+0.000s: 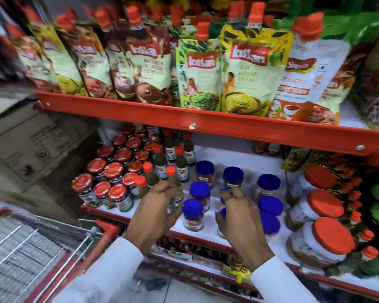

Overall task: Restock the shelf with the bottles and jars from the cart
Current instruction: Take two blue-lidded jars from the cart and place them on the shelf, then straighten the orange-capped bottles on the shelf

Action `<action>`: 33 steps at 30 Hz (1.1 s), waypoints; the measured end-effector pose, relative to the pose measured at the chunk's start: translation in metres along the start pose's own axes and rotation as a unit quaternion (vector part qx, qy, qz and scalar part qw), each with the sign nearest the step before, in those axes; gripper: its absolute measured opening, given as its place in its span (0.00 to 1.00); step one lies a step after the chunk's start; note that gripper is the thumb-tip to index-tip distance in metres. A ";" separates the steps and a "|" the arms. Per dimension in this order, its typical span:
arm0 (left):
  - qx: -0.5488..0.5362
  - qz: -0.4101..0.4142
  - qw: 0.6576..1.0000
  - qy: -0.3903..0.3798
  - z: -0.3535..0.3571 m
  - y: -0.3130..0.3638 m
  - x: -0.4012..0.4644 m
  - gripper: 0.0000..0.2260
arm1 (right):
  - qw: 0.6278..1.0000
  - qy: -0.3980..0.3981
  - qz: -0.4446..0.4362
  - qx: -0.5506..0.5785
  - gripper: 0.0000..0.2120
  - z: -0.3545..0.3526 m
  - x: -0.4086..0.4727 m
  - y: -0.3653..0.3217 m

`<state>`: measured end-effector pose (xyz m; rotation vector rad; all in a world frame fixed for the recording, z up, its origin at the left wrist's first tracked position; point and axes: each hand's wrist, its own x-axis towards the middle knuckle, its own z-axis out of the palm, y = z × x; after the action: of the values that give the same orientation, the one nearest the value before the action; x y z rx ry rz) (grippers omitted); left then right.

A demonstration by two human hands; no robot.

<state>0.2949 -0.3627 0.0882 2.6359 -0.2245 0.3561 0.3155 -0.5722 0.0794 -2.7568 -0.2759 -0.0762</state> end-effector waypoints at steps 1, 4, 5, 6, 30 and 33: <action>-0.005 -0.010 1.000 0.016 -0.011 -0.014 -0.003 0.09 | 1.000 0.005 -0.009 0.022 0.23 0.004 0.003 -0.012; -0.014 -0.043 0.998 0.043 -0.034 -0.054 -0.009 0.11 | 0.997 0.012 -0.022 0.078 0.21 0.019 0.016 -0.048; -0.016 -0.051 0.997 0.054 -0.037 -0.066 -0.010 0.12 | 0.995 0.016 -0.025 0.091 0.20 0.024 0.019 -0.059; -0.021 -0.058 0.996 0.067 -0.040 -0.078 -0.010 0.13 | 0.993 0.025 -0.027 0.108 0.20 0.029 0.024 -0.071; -0.175 -0.067 0.982 0.031 -0.013 -0.148 0.034 0.14 | 0.954 0.102 0.134 0.250 0.08 0.085 0.065 -0.144; -0.173 -0.055 0.983 0.020 -0.015 -0.151 0.034 0.14 | 0.954 0.093 0.127 0.257 0.13 0.084 0.065 -0.142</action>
<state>0.3569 -0.2270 0.0459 2.2863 -0.1139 0.3011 0.3520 -0.4002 0.0568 -2.2243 0.1015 -0.1690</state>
